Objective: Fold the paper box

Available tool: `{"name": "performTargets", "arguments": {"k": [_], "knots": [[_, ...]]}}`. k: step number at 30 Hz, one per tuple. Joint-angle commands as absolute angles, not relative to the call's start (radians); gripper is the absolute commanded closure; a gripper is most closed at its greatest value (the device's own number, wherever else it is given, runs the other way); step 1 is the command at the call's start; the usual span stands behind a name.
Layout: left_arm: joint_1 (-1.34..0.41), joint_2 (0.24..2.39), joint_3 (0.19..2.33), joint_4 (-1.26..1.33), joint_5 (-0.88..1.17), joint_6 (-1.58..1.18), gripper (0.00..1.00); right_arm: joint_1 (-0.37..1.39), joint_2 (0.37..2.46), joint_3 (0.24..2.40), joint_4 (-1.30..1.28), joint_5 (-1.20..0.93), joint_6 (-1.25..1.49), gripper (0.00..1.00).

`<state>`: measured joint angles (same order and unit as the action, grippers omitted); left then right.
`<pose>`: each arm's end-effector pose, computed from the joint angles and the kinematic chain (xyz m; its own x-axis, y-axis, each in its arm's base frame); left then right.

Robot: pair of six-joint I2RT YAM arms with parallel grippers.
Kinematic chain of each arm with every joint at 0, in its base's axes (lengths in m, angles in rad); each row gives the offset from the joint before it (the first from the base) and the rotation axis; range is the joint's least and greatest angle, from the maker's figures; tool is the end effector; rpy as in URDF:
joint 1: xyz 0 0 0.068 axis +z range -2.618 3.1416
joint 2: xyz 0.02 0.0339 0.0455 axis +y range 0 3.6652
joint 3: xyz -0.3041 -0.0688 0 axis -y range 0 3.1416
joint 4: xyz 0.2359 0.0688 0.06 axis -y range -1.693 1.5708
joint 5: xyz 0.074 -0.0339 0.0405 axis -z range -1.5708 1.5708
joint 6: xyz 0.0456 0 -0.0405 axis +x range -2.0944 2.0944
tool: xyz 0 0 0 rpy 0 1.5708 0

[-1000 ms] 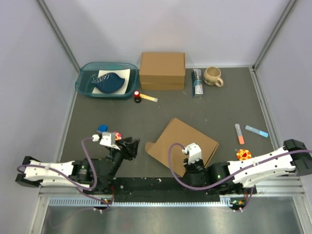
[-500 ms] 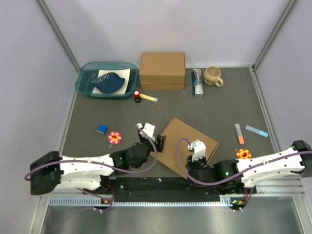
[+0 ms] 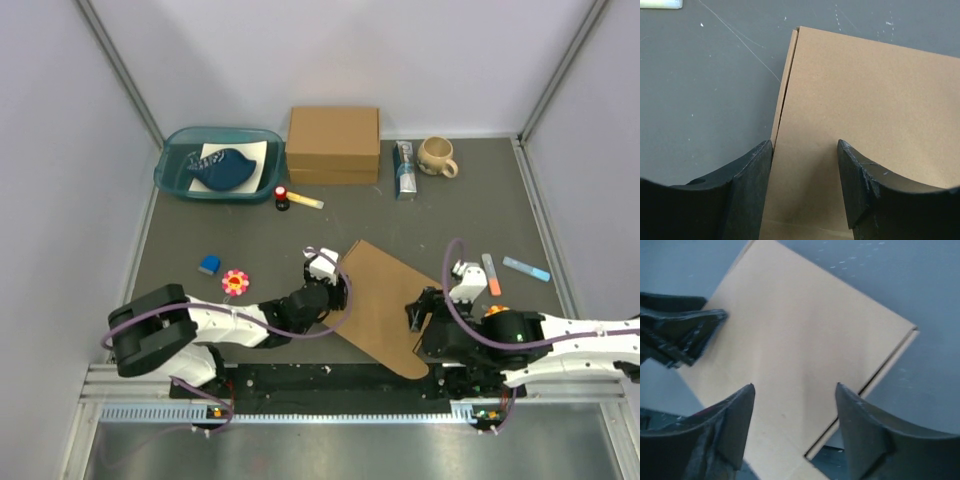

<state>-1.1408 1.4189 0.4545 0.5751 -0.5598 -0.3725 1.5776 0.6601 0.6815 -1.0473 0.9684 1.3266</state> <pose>0.1312 -0.2280 0.2117 -0.3532 0.0303 -0.9351 0.4691 0.8705 -0.1490 0.0371 0.0663 0.2796 -0.5512 0.2039 -0.8091 -0.1433 0.9321 0.3326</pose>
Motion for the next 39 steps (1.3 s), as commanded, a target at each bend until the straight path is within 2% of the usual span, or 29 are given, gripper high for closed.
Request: {"name": "performTargets", "arguments": {"k": [1, 3, 6, 13, 15, 21, 27, 32, 34, 39], "knots": [[-1.12, 1.517, 0.414, 0.541, -0.526, -0.471, 0.4, 1.464, 0.64, 0.681, -1.216, 0.934, 1.46, 0.27], [-1.12, 1.54, 0.414, 0.546, -0.526, -0.479, 0.41, 1.419, 0.64, 0.658, -1.218, 0.872, 1.495, 0.2], [-1.12, 1.529, 0.408, 0.545, -0.548, -0.497, 0.41, 1.402, 0.631, 0.605, -1.21, 0.809, 1.565, 0.17], [-1.12, 1.399, 0.397, 0.439, -0.663, -0.522, 0.39, 1.372, 0.558, 0.428, -0.974, 0.733, 1.523, 0.2], [-1.118, 1.349, 0.385, 0.41, -0.681, -0.517, 0.38, 1.342, 0.569, 0.407, -0.861, 0.706, 1.439, 0.2], [-1.115, 1.215, 0.347, 0.29, -0.729, -0.56, 0.38, 1.103, 0.739, 0.388, -0.524, 0.491, 1.125, 0.22], [-1.068, 1.115, 0.314, 0.236, -0.723, -0.577, 0.36, 0.928, 0.929, 0.42, -0.351, 0.377, 0.944, 0.31], [-0.982, 0.984, 0.331, 0.212, -0.664, -0.56, 0.32, 0.871, 0.994, 0.446, -0.296, 0.368, 0.859, 0.31], [-0.956, 0.886, 0.331, 0.232, -0.647, -0.545, 0.27, 0.859, 1.014, 0.463, -0.291, 0.374, 0.829, 0.3], [-0.792, 0.767, 0.354, 0.273, -0.516, -0.509, 0.2, 0.827, 1.063, 0.495, -0.259, 0.365, 0.772, 0.28]]}}
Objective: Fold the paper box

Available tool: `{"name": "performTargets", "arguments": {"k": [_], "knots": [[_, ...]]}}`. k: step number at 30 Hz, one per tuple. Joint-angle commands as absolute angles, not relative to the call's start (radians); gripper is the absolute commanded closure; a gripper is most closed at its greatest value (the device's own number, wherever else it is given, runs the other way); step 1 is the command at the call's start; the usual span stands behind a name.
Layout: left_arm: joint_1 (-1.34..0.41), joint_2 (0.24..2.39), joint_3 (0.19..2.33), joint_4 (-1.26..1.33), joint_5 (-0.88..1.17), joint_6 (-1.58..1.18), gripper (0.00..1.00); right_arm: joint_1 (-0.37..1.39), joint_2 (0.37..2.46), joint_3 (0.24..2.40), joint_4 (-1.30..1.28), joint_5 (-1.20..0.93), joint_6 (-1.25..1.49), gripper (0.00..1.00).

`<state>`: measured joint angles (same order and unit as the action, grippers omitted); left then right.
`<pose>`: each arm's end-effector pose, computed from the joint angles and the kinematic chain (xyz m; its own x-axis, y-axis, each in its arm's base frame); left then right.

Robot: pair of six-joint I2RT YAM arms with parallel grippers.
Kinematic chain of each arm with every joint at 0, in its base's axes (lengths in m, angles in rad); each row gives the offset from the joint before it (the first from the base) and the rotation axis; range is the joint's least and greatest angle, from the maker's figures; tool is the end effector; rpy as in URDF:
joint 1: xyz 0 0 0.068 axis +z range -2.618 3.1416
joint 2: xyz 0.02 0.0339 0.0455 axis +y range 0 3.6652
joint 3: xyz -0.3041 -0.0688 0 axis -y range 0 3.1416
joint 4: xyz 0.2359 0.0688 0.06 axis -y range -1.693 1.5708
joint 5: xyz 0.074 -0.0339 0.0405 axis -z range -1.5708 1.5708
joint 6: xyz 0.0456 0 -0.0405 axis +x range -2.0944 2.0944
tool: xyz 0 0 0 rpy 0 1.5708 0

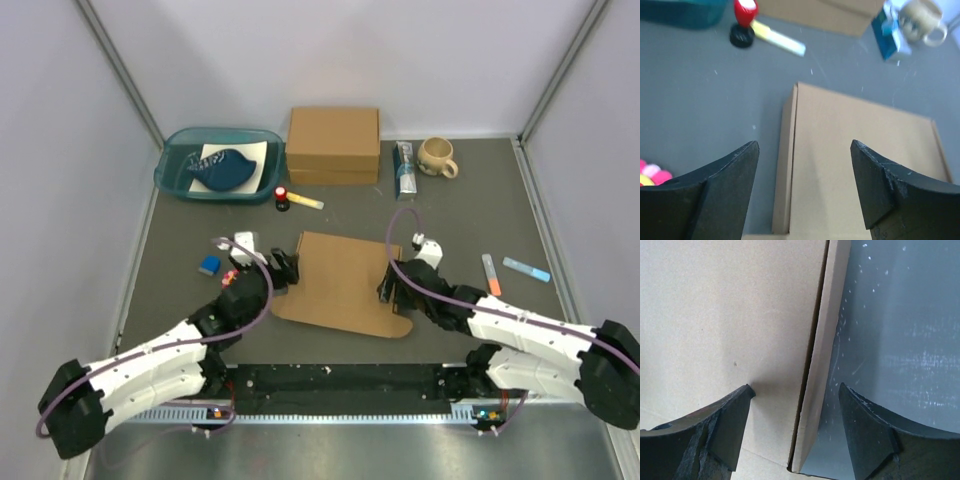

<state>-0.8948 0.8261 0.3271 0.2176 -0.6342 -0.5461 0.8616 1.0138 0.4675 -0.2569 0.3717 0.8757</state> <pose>0.1188 -0.1049 0.2461 -0.2899 -0.3073 -0.9064 0.1424 0.9227 -0.3583 0.1251 0.1204 0.2165 -0.7170 0.2632 -0.6455 0.0122 0.9306 0.3659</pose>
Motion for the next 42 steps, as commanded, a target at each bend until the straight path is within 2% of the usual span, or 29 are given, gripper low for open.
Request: {"name": "performTargets", "arguments": {"k": [1, 6, 16, 20, 27, 28, 30, 34, 35, 38, 42], "knots": [[-0.757, 0.781, 0.373, 0.275, -0.48, -0.503, 0.19, 0.815, 1.083, 0.502, -0.253, 0.354, 0.752, 0.28], [-0.537, 0.928, 0.434, 0.229, -0.142, -0.598, 0.17, 0.792, 1.16, 0.554, -0.224, 0.336, 0.654, 0.26], [-0.518, 1.175, 0.407, 0.37, 0.046, -0.65, 0.18, 0.75, 1.253, 0.58, -0.172, 0.291, 0.554, 0.24], [-0.518, 1.241, 0.391, 0.34, 0.095, -0.661, 0.25, 0.732, 1.266, 0.557, -0.149, 0.275, 0.56, 0.25], [-0.518, 1.353, 0.244, 0.426, 0.061, -0.678, 0.49, 0.683, 1.249, 0.492, -0.121, 0.221, 0.577, 0.25], [-0.518, 1.356, 0.236, 0.437, 0.064, -0.681, 0.56, 0.68, 1.246, 0.492, -0.123, 0.222, 0.583, 0.25], [-0.518, 1.358, 0.221, 0.459, 0.072, -0.702, 0.6, 0.68, 1.241, 0.492, -0.123, 0.215, 0.586, 0.25], [-0.518, 1.235, 0.181, 0.52, 0.064, -0.739, 0.47, 0.678, 1.209, 0.494, -0.129, 0.212, 0.603, 0.21], [-0.518, 1.2, 0.184, 0.509, 0.054, -0.742, 0.39, 0.678, 1.175, 0.492, -0.13, 0.213, 0.606, 0.2], [-0.517, 1.066, 0.227, 0.396, 0.015, -0.736, 0.29, 0.676, 1.137, 0.508, -0.159, 0.227, 0.601, 0.18], [-0.517, 0.939, 0.296, 0.267, -0.02, -0.723, 0.27, 0.672, 1.124, 0.532, -0.181, 0.218, 0.594, 0.18]]}}
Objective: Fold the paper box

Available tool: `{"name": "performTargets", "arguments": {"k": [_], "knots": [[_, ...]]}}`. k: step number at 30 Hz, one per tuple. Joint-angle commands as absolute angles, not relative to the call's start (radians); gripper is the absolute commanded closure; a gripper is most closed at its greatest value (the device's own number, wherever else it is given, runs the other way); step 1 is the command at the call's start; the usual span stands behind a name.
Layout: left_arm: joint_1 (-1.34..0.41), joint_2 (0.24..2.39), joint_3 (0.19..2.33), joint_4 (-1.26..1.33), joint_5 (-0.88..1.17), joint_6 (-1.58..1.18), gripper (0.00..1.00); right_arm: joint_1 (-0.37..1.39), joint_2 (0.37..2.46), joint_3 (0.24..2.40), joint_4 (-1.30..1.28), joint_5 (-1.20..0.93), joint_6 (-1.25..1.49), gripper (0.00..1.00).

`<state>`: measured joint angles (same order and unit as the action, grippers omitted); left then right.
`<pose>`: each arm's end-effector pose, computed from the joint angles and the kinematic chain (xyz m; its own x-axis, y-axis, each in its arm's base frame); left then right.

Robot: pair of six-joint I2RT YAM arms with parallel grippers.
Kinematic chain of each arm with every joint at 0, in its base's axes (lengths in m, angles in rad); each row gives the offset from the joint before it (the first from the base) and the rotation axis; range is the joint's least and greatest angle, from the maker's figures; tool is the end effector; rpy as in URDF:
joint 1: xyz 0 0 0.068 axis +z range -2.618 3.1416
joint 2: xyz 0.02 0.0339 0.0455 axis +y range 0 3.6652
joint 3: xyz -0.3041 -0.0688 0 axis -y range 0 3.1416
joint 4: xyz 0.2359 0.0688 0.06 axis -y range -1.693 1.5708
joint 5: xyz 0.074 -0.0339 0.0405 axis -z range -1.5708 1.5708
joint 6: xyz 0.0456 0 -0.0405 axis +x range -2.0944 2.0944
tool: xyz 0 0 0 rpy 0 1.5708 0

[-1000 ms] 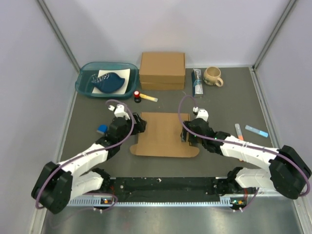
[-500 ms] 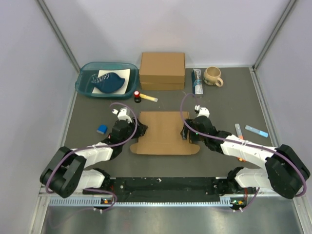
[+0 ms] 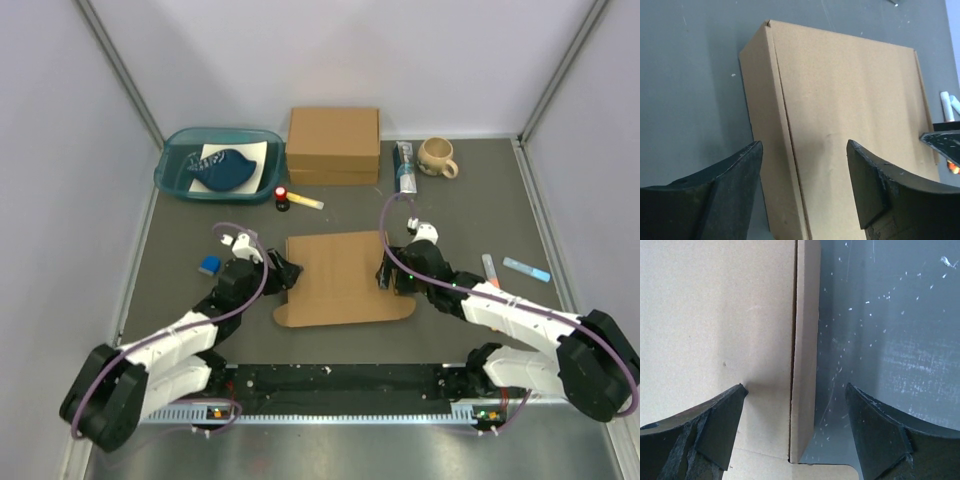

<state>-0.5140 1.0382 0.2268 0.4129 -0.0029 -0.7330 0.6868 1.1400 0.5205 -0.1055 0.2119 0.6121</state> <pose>0.1583 -0.0892 0.1993 -0.5785 -0.4417 -0.6857 0.1376 0.7758 -0.6158 0.1674 0.1249 0.2231 -0.7059 0.1476 -0.6927 -0.1131 0.9420 0.3159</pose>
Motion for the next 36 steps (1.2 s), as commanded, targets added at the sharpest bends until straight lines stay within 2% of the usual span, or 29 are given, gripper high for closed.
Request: {"name": "performTargets", "arguments": {"k": [1, 8, 12, 13, 16, 22, 31, 33, 35, 36], "knots": [[-0.515, 0.927, 0.299, 0.24, -0.021, -0.723, 0.27, 0.67, 1.127, 0.532, -0.181, 0.216, 0.594, 0.18], [-0.515, 0.899, 0.264, 0.144, 0.063, -0.741, 0.3, 0.672, 1.149, 0.515, -0.169, 0.206, 0.597, 0.18], [-0.518, 0.968, 0.175, 0.192, 0.113, -0.77, 0.47, 0.67, 1.152, 0.508, -0.163, 0.206, 0.606, 0.19], [-0.522, 0.982, 0.16, 0.204, 0.12, -0.775, 0.57, 0.672, 1.151, 0.506, -0.161, 0.204, 0.607, 0.19], [-0.529, 1.022, 0.127, 0.227, 0.114, -0.77, 0.69, 0.67, 1.15, 0.506, -0.16, 0.201, 0.606, 0.19], [-0.529, 1.008, 0.152, 0.293, 0.086, -0.737, 0.7, 0.67, 1.141, 0.5, -0.156, 0.189, 0.609, 0.22], [-0.534, 1.271, 0.252, 0.515, 0.178, -0.738, 0.7, 0.67, 1.158, 0.414, -0.032, 0.097, 0.672, 0.35], [-0.537, 1.316, 0.258, 0.537, 0.187, -0.745, 0.71, 0.67, 1.163, 0.414, -0.032, 0.097, 0.667, 0.43], [-0.538, 1.328, 0.259, 0.554, 0.193, -0.746, 0.72, 0.672, 1.152, 0.414, -0.037, 0.109, 0.664, 0.56], [-0.538, 1.324, 0.259, 0.552, 0.19, -0.746, 0.72, 0.67, 1.146, 0.416, -0.041, 0.113, 0.663, 0.57]]}}
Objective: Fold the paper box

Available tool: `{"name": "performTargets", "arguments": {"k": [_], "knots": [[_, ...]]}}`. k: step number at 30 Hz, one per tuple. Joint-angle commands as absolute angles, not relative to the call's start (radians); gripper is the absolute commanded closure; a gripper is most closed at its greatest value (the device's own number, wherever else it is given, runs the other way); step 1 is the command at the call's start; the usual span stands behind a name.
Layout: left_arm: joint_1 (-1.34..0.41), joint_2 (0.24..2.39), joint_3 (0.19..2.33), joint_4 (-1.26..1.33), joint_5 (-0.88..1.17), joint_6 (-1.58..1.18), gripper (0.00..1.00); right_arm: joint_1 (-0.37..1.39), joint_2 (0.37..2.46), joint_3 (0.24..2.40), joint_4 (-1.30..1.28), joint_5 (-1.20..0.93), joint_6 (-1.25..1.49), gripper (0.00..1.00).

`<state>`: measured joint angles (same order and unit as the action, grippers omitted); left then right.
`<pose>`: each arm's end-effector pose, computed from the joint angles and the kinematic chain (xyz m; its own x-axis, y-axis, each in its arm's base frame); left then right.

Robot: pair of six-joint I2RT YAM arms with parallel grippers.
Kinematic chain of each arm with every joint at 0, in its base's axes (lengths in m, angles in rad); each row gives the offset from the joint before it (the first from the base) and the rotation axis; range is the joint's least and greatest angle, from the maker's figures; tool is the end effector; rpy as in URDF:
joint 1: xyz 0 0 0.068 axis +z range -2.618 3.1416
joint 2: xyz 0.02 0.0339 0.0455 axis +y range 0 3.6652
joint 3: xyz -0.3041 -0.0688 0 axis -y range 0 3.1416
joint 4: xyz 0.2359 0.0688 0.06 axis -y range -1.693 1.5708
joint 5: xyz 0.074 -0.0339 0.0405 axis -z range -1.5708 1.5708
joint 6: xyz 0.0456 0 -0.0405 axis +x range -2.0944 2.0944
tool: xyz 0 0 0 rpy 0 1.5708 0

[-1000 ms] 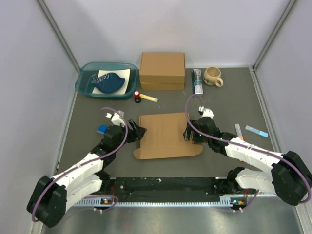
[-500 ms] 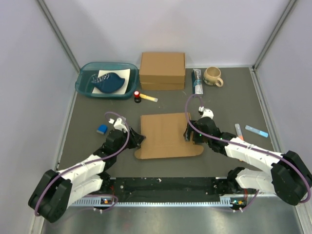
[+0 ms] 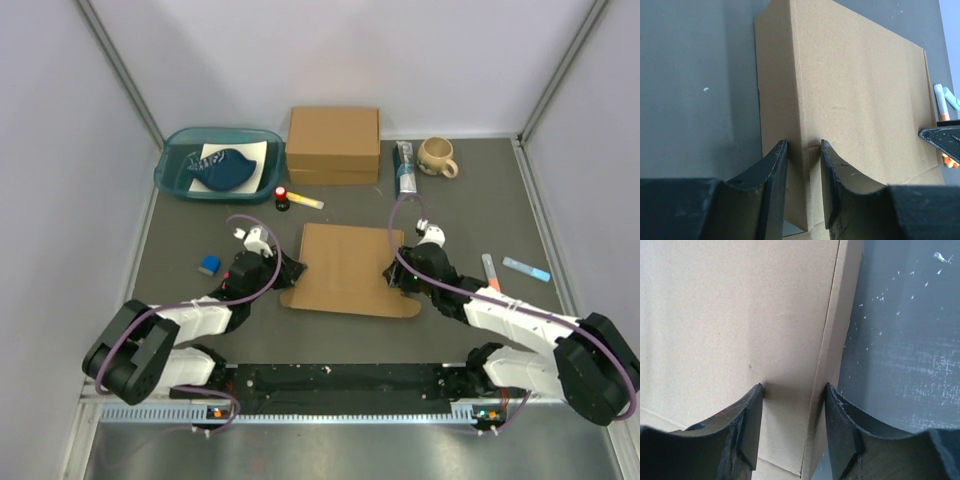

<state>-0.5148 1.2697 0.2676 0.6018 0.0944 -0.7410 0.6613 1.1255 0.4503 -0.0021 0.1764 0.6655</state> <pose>0.1871 -0.1108 0.1909 -0.6321 -0.4145 -0.6547 0.1884 0.7373 -0.6488 0.1654 0.1185 0.2128 -0.6957 0.2288 -0.6809 -0.0853 0.9149 0.3947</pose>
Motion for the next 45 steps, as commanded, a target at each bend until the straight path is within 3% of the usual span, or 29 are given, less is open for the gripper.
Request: {"name": "performTargets", "arguments": {"k": [1, 4, 7, 9, 14, 22, 25, 26, 27, 28, 29, 32, 39, 45], "knots": [[-0.538, 1.319, 0.255, 0.552, 0.186, -0.742, 0.73, 0.67, 1.135, 0.42, -0.046, 0.118, 0.661, 0.57], [-0.538, 1.296, 0.252, 0.535, 0.184, -0.726, 0.72, 0.672, 1.131, 0.436, -0.071, 0.132, 0.65, 0.51], [-0.538, 1.255, 0.245, 0.5, 0.175, -0.718, 0.68, 0.67, 1.121, 0.46, -0.121, 0.153, 0.649, 0.32], [-0.537, 1.191, 0.245, 0.451, 0.143, -0.713, 0.59, 0.672, 1.082, 0.471, -0.152, 0.185, 0.65, 0.23], [-0.535, 1.01, 0.275, 0.322, 0.066, -0.683, 0.44, 0.664, 0.985, 0.528, -0.262, 0.232, 0.614, 0.13], [-0.526, 0.77, 0.356, 0.138, -0.095, -0.666, 0.37, 0.654, 0.778, 0.586, -0.388, 0.307, 0.581, 0.07], [-0.522, 0.715, 0.338, 0.08, -0.199, -0.704, 0.41, 0.605, 0.707, 0.552, -0.4, 0.302, 0.592, 0.35], [-0.52, 0.709, 0.327, 0.072, -0.23, -0.715, 0.44, 0.585, 0.703, 0.542, -0.403, 0.292, 0.609, 0.66], [-0.511, 0.71, 0.318, 0.06, -0.254, -0.739, 0.49, 0.568, 0.706, 0.531, -0.402, 0.275, 0.62, 0.79], [-0.506, 0.727, 0.307, 0.055, -0.261, -0.75, 0.63, 0.54, 0.713, 0.513, -0.402, 0.243, 0.63, 0.91], [-0.497, 0.741, 0.301, 0.058, -0.261, -0.758, 0.68, 0.537, 0.736, 0.503, -0.396, 0.232, 0.643, 1.0], [-0.477, 0.822, 0.284, 0.107, -0.227, -0.778, 0.82, 0.535, 0.782, 0.469, -0.345, 0.193, 0.655, 1.0], [-0.46, 0.98, 0.275, 0.293, -0.094, -0.776, 0.99, 0.535, 0.854, 0.42, -0.224, 0.121, 0.676, 1.0], [-0.448, 1.063, 0.278, 0.403, -0.005, -0.782, 1.0, 0.532, 0.887, 0.385, -0.132, 0.064, 0.696, 1.0]]}}
